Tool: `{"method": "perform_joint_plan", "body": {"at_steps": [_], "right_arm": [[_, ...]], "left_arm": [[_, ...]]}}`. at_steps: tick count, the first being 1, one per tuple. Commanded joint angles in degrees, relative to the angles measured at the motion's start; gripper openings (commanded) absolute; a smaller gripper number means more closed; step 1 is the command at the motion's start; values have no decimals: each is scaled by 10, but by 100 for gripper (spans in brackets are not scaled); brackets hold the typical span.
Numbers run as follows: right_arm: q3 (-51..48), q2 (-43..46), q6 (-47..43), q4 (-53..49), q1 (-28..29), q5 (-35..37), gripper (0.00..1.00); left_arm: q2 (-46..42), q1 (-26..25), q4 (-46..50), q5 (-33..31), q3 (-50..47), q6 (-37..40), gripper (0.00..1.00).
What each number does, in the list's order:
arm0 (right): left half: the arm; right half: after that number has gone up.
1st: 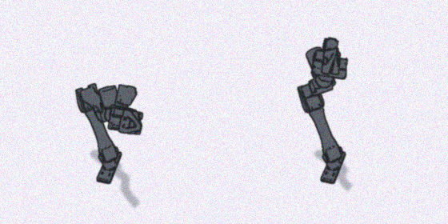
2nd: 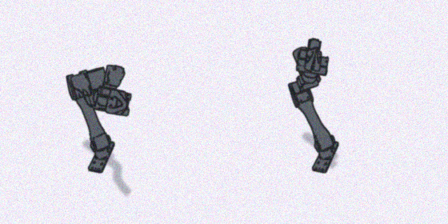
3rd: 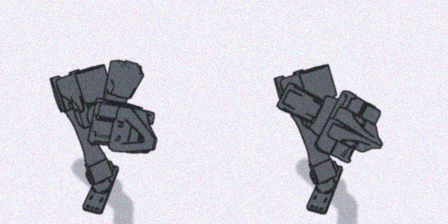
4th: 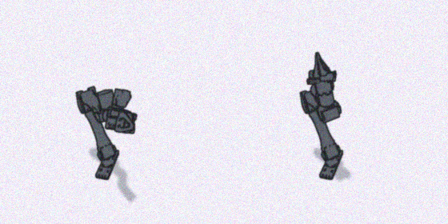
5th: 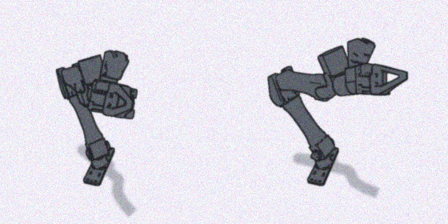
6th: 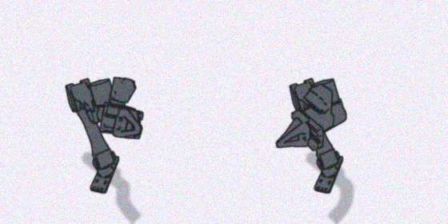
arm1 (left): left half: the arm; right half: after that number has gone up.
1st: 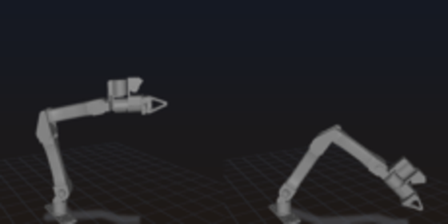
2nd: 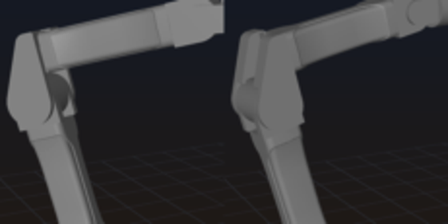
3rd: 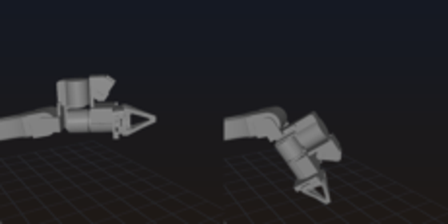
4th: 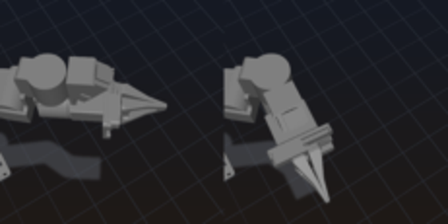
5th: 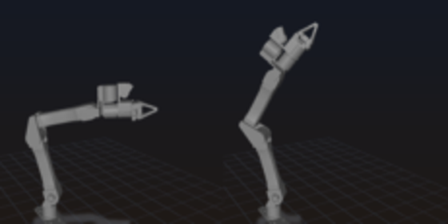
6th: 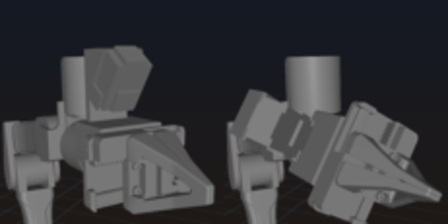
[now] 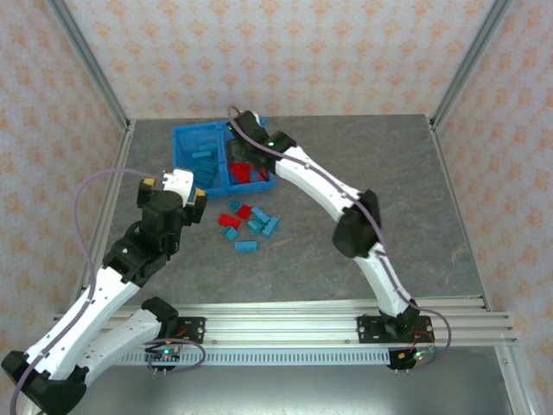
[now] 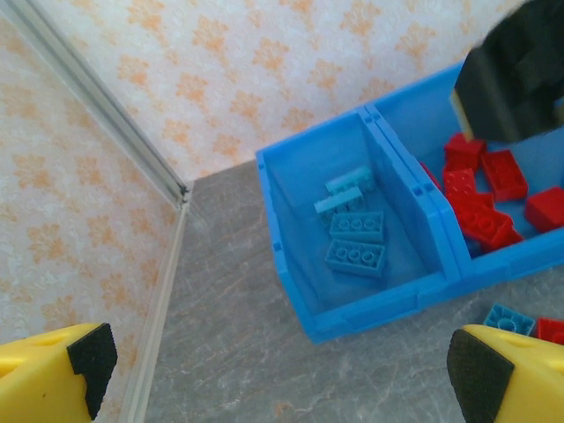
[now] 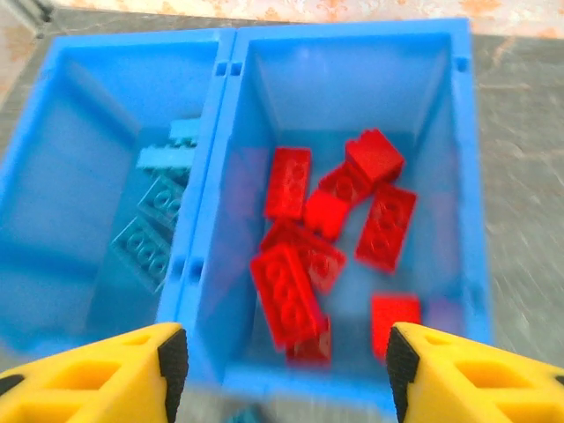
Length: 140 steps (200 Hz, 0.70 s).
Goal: Sort the legos into containers by color
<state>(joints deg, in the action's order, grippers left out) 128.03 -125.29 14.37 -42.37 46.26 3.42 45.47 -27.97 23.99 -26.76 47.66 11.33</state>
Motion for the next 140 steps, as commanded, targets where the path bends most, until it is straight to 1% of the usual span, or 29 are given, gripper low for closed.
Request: {"method": "perform_joint_plan", "body": {"at_steps": [1,2,7,8,13,23,35,41,49,62,73,80,89,100,117,140], "right_arm": [[-174,198,31,44,25,-31,65],[-195,215,32,50,27,-37,66],[-236,244,35,62,31,-51,67],[-256,264,38,68,32,-58,68],[-304,306,42,81,37,-72,70],[-391,384,53,94,47,-94,73],[-478,468,67,91,55,-116,78],[-515,503,76,81,56,-124,80],[-559,552,89,62,57,-131,84],[-622,619,106,34,57,-146,88],[-670,661,119,31,57,-169,91],[-708,690,129,45,57,-201,94],[-748,716,142,64,58,-241,99],[-794,746,163,91,60,-273,99],[-839,782,191,102,63,-271,99],[-870,811,204,103,63,-256,99]], "left_arm": [[38,6,31,35,21,-17,100],[40,6,32,36,22,-17,100],[54,6,37,46,25,-19,100],[57,6,38,49,25,-19,100],[72,7,44,60,29,-23,100],[108,10,67,101,49,-30,100],[159,9,144,166,106,-55,100],[190,8,188,186,143,-81,100],[218,4,238,192,177,-132,100],[231,-4,273,200,195,-220,100],[219,-14,264,216,170,-308,100],[209,-22,254,226,148,-363,98],[198,-40,235,241,116,-412,97],[187,-72,211,225,77,-481,95],[183,-119,153,211,22,-556,95],[222,-150,92,205,-15,-602,100]]}}
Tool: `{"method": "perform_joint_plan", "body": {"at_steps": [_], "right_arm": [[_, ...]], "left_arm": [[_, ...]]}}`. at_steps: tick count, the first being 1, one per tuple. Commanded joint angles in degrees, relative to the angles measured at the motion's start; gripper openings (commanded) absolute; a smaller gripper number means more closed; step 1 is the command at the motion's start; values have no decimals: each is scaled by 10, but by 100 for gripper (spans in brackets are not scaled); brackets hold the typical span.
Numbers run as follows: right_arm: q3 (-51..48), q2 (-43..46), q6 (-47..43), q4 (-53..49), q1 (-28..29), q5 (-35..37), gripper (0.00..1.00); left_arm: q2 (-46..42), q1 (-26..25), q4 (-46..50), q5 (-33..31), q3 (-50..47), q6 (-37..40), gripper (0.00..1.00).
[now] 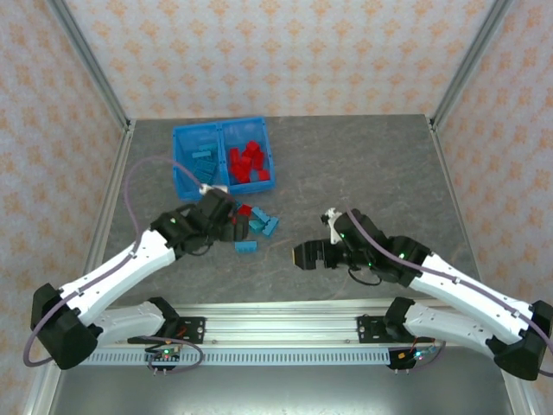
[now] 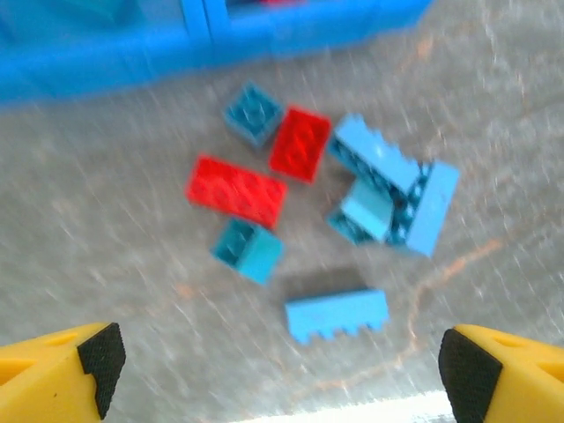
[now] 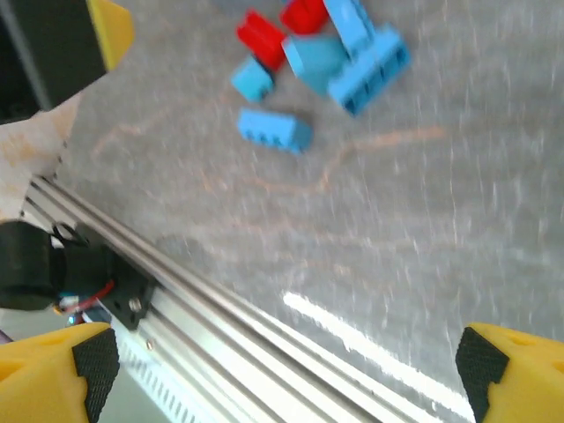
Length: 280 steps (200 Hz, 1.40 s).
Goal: Sort the legos into containers by color
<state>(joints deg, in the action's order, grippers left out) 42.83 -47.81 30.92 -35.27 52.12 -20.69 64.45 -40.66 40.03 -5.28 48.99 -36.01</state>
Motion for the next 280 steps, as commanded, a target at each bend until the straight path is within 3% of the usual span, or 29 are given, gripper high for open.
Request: {"method": "perform_joint_plan", "body": {"at_steps": [1,89,106,171,199,219,247,261,280], "right_arm": [[-18,36,39,32,4,-14,99],[-24,21,55,32,4,3,99],[-23,22,52,24,4,1,99],[-13,34,54,0,4,2,99],[-14,46,59,2,4,2,99],[-10,47,61,11,4,-14,99],[-4,60,65,25,6,-16,99],[0,65,64,24,6,-8,99],[-1,65,62,24,6,3,99]], "left_arm": [[34,-24,-69,-10,-29,-129,100],[256,-42,-114,-32,11,-117,98],[264,-42,-132,-45,4,-121,93],[305,-42,-143,-50,15,-137,60],[293,-42,-138,-41,10,-138,51],[241,-42,-107,-48,14,-137,50],[127,-39,-23,-131,50,-116,50],[83,-18,10,-174,79,-89,50],[52,47,12,-180,110,-45,50]]}}
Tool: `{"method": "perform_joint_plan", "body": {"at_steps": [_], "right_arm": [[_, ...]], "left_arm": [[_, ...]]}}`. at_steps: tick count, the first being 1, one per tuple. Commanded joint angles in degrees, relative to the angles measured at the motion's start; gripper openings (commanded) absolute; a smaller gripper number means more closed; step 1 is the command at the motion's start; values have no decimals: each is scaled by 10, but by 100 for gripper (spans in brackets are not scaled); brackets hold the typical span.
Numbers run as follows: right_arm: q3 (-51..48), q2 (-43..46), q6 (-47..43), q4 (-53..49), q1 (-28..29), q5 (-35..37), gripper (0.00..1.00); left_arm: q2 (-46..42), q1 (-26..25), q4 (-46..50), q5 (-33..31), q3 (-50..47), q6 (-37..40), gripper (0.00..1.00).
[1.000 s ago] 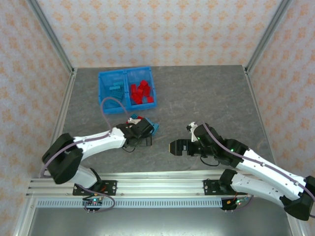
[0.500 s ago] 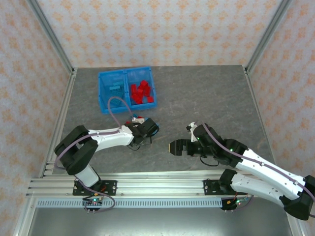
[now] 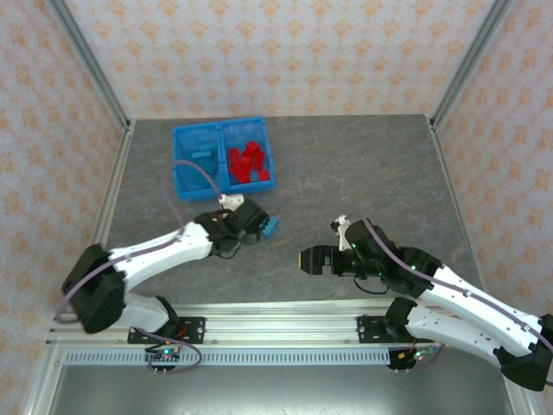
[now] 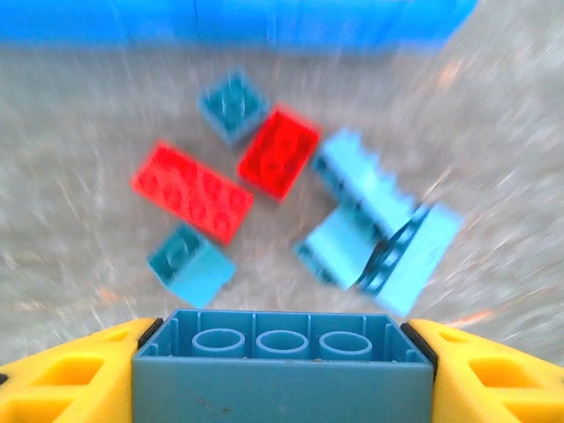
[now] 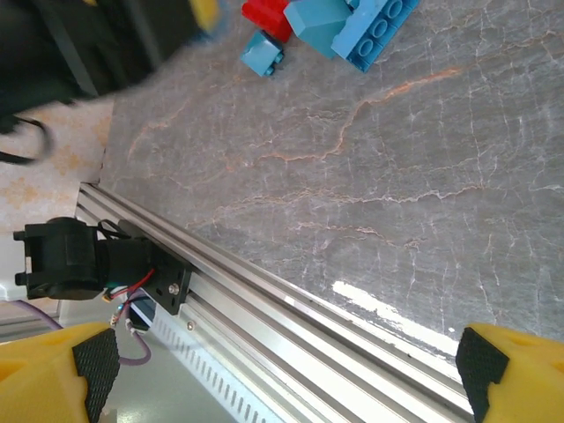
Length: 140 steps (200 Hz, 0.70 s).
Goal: Sort the legos into containers by color
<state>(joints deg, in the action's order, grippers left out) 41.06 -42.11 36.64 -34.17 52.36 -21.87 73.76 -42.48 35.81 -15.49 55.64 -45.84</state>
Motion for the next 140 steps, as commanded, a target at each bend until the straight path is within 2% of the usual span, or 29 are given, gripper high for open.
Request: {"method": "perform_joint_plan", "body": {"at_steps": [1,28,60,101,140], "right_arm": [[17,8,4,13,4,15,99],[8,11,12,18,4,16,99],[6,32,24,14,4,17,99],[27,88,38,-44,4,36,99],[19,156,60,-65,4,49,99]], "left_arm": [[-42,71,54,-78,44,55,50],[-20,190,40,-61,97,98,50],[87,277,34,-4,194,106,50],[252,352,57,60,352,94,50],[383,385,109,131,482,91,61]]}}
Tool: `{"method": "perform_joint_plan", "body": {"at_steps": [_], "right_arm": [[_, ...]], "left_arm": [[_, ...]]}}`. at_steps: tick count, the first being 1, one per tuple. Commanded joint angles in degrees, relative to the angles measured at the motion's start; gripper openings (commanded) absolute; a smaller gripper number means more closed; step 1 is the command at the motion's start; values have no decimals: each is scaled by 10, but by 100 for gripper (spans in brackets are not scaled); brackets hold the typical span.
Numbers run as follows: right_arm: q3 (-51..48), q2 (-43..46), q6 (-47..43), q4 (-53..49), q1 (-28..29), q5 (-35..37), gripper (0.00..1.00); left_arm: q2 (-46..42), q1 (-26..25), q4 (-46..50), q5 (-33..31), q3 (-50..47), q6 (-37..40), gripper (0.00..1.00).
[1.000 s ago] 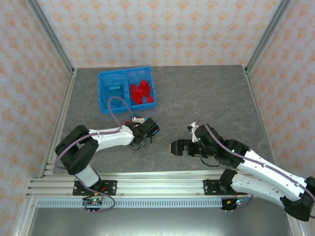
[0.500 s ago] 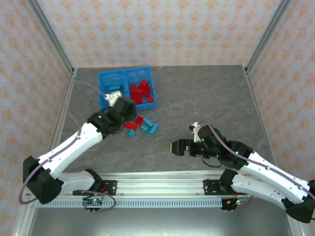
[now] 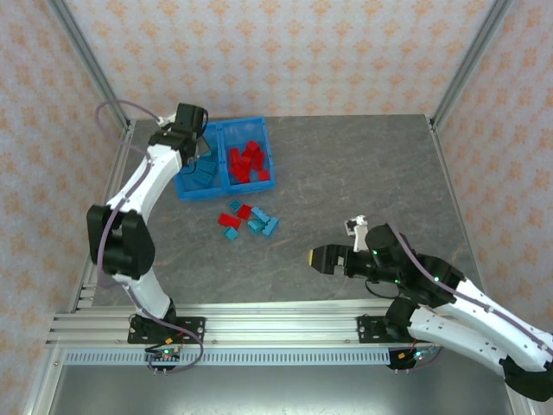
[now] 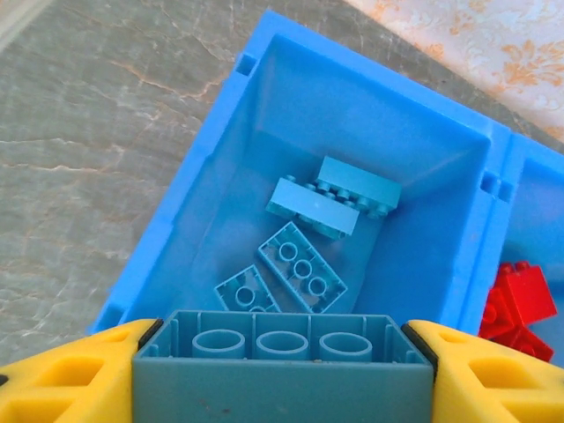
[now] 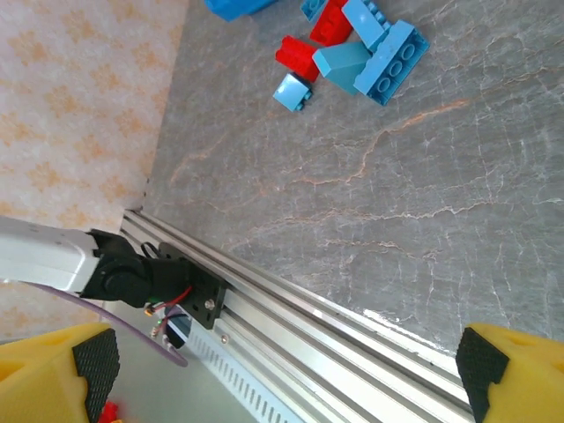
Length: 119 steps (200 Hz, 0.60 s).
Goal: Sort the legos into containers by color
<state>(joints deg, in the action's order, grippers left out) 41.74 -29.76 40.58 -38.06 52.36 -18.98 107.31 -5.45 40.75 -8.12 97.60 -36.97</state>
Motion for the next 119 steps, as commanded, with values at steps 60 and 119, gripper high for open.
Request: {"method": "perform_joint_plan", "body": {"at_steps": [60,119], "right_arm": [[19,17,20,-24,3,22,99],[7,-31,14,33,4,15,99]], "left_arm": [[50,18,82,95,103,11,83],[-176,-43,28,113,-44,3,86]]}}
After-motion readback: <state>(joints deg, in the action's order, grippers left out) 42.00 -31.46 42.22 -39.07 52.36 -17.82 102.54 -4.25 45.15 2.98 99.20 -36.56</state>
